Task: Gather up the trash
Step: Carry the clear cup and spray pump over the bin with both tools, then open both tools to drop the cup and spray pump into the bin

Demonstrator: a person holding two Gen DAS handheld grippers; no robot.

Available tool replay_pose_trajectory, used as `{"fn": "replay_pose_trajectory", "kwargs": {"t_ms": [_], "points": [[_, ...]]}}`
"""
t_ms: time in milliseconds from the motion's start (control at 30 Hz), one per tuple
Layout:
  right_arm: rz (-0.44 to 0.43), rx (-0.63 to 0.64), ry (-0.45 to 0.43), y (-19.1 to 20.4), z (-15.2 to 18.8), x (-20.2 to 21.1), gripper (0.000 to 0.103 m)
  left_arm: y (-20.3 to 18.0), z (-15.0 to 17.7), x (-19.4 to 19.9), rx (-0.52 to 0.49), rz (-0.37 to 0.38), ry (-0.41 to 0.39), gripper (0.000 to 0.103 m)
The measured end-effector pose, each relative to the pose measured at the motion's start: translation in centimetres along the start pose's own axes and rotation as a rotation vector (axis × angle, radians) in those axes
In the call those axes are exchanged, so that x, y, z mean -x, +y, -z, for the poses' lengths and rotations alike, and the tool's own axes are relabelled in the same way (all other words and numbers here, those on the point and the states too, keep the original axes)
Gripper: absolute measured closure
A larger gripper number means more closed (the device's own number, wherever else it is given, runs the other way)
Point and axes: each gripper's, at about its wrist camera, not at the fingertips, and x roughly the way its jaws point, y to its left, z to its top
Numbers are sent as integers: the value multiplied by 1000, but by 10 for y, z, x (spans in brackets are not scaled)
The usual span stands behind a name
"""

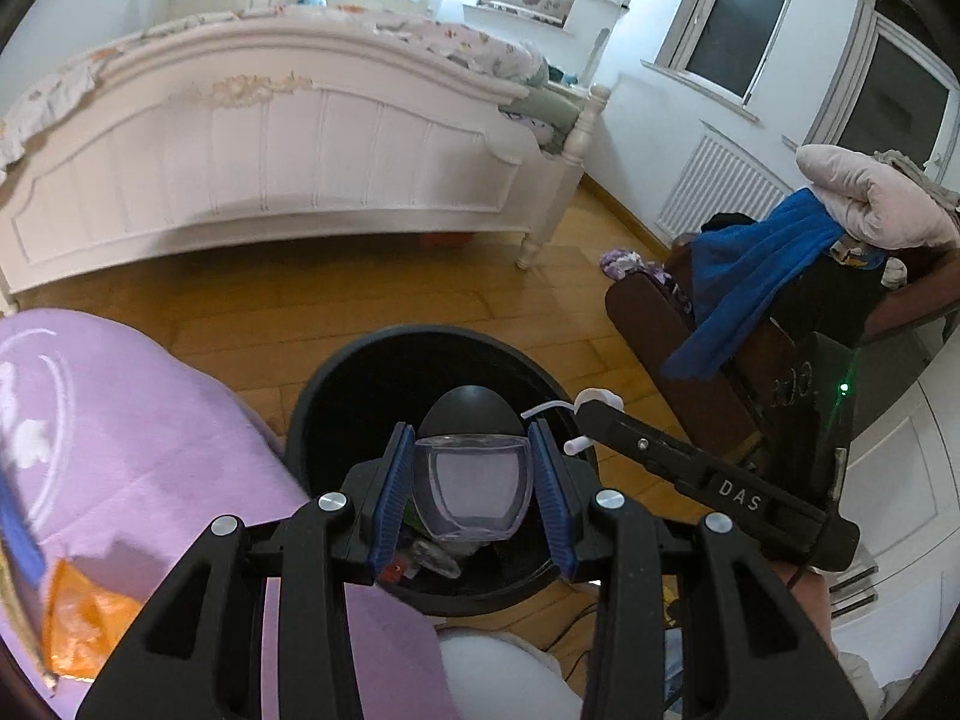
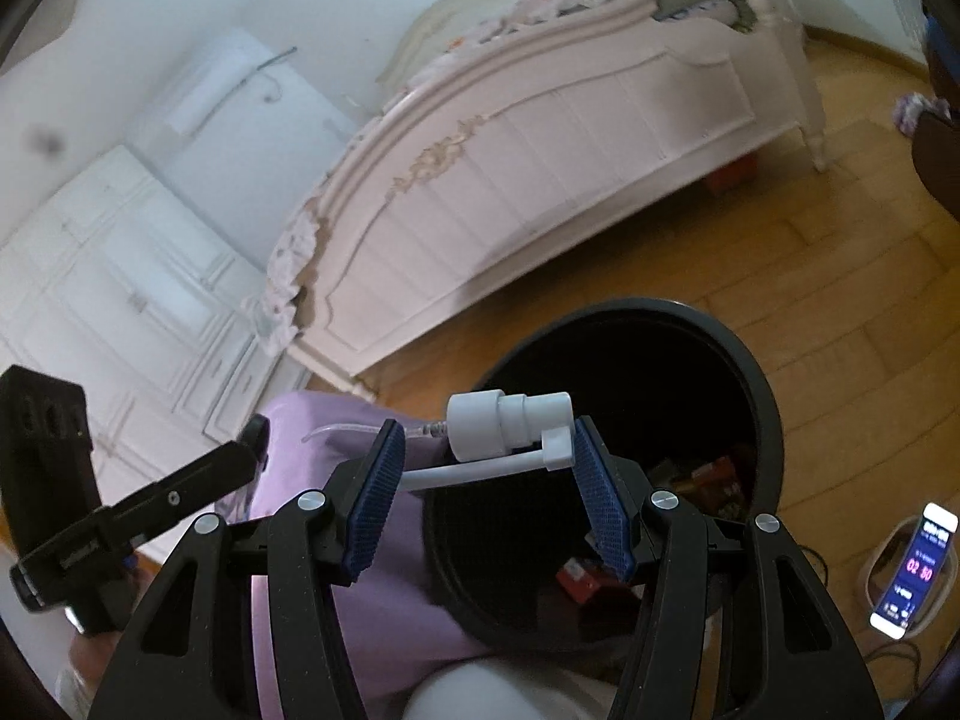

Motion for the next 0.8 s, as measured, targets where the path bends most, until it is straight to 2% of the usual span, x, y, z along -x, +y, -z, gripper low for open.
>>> {"fn": "replay_pose_trajectory", "kwargs": {"t_ms": [400,700,733,767,800], "points": [[15,-71,18,-35,4,-19,46,0,-5,-38,17,7,73,64],[25,-59,45,-36,-4,-31,45,-3,-6,-46,13,2,89,63],[33,-54,48,-35,-5,-33,41,-3,-7,-45,12,-4,88,62],[42,-51,46,-34,-5,-33,31,-3,-7,-44,11,-9,87,62],[47,-51,35,-33,-6,-31,26,-3,-8,-43,10,-14,87,55]]}}
